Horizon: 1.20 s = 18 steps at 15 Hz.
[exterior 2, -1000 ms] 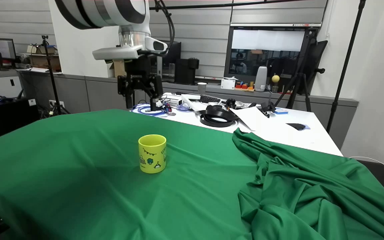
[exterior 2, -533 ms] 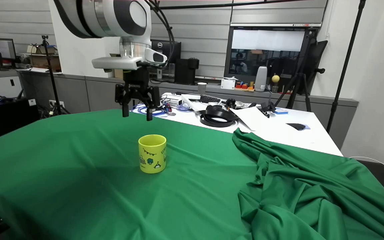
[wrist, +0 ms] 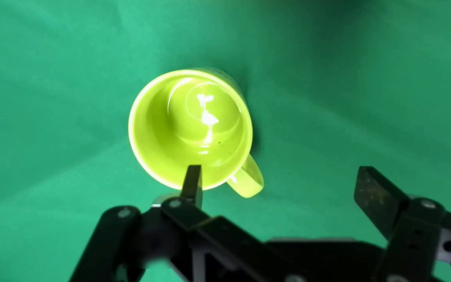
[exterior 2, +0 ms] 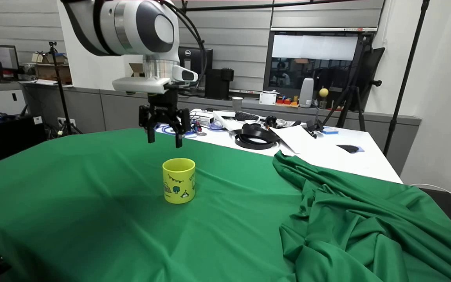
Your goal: Move the cup to the right
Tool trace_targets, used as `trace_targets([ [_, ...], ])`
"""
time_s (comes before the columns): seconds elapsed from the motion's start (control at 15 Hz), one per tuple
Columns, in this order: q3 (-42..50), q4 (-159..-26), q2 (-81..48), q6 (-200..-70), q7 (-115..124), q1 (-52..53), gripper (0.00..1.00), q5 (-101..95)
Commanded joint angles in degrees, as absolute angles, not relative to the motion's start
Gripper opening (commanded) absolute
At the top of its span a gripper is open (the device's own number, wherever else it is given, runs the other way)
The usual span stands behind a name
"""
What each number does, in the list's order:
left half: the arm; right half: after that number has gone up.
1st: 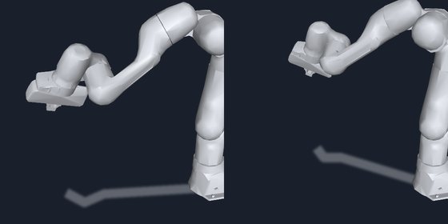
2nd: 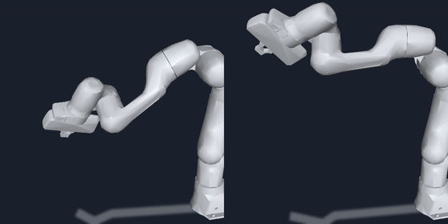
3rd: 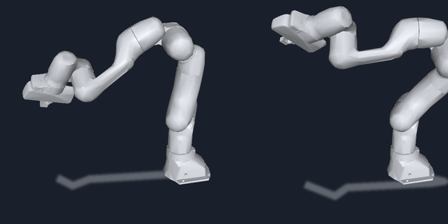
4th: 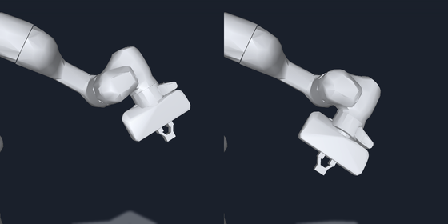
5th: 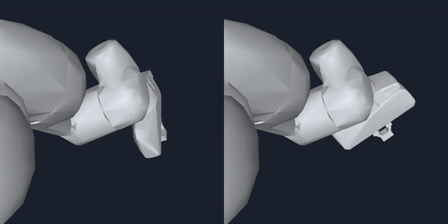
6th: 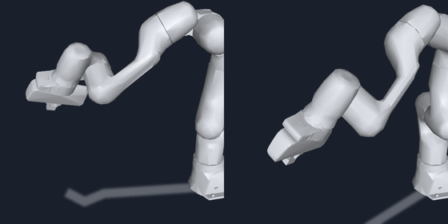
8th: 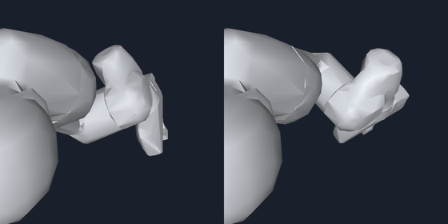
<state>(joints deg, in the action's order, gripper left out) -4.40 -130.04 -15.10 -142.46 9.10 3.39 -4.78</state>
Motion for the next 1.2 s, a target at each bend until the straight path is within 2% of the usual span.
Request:
trace_targets([
  [0.0,-2.7,-129.3,-18.3,-145.7,9.2,4.0,1.0,-4.8],
  [0.67,-1.9,-130.4,-21.5,-147.6,8.8,5.0,1.0,-4.2],
  [0.73,-2.0,-130.2,-21.9,-147.7,8.6,4.8,0.75,-3.7],
  [0.8,-2.1,-130.2,-22.1,-148.1,8.7,4.7,0.74,-3.4],
  [1.13,-2.0,-130.8,-21.9,-149.3,8.7,4.8,0.39,-2.8],
])
